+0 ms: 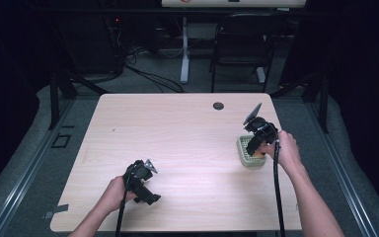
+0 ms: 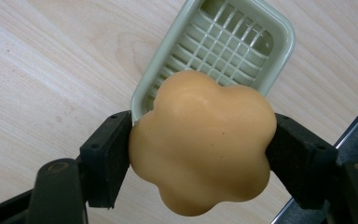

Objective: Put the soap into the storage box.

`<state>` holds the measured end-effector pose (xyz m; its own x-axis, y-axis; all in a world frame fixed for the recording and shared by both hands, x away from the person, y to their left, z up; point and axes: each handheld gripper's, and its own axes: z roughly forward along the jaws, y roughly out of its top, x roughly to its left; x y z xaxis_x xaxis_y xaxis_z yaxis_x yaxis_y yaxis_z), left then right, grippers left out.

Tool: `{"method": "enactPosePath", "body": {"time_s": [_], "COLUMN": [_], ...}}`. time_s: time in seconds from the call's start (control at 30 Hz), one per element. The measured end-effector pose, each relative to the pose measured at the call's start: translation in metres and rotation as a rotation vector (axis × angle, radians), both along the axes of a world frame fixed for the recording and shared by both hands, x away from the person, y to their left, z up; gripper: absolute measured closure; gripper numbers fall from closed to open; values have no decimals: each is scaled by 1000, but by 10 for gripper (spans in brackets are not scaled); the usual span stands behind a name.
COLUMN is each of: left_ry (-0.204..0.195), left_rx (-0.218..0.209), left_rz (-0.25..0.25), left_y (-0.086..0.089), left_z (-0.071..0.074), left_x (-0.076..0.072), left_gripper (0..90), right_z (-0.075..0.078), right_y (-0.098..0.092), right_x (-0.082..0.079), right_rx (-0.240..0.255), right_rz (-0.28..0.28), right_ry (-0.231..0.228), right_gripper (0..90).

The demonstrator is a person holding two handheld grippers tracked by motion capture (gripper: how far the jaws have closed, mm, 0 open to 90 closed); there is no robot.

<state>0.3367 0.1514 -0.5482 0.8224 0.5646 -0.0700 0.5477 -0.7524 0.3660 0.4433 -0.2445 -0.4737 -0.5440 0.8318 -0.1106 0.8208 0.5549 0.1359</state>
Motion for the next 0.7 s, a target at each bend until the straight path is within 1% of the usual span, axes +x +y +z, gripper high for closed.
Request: {"method": "enactPosePath", "body": {"time_s": [0.03, 0.1, 0.17, 0.27, 0.3, 0.33, 0.4, 0.43, 0.47, 0.53, 0.67, 0.7], "left_ry": [-1, 2, 1, 3, 4, 2, 2, 4, 3, 3, 3, 3], "left_rx": [1, -1, 0, -1, 1, 1, 1, 2, 2, 1, 1, 1], "left_rz": [-2, 0, -2, -2, -1, -1, -1, -1, -2, -4, -3, -3], "left_y": [0, 0, 0, 0, 0, 0, 0, 0, 0, 0, 0, 0], "left_z": [0, 0, 0, 0, 0, 0, 0, 0, 0, 0, 0, 0], "left_x": [0, 0, 0, 0, 0, 0, 0, 0, 0, 0, 0, 0], "left_gripper": [0, 0, 0, 0, 0, 0, 0, 0, 0, 0, 0, 0], "right_z": [-1, -3, -4, -7, -7, -9, -10, -10, -14, -15, -24, -24], "right_y": [0, 0, 0, 0, 0, 1, 1, 2, 3, 3, 6, 6], "right_x": [0, 2, 3, 5, 7, 7, 9, 10, 11, 12, 17, 17], "right_rx": [6, 9, 11, 6, -7, 3, -7, -16, 0, -2, -15, -15], "right_rz": [-11, -10, -14, -15, -6, -18, -18, -10, -21, -20, -26, -26], "right_ry": [-8, -10, -2, -1, 6, 3, 2, 15, -3, -1, -2, -2], "right_gripper": [269, 269, 269, 269, 269, 269, 269, 269, 269, 269, 269, 269]}}
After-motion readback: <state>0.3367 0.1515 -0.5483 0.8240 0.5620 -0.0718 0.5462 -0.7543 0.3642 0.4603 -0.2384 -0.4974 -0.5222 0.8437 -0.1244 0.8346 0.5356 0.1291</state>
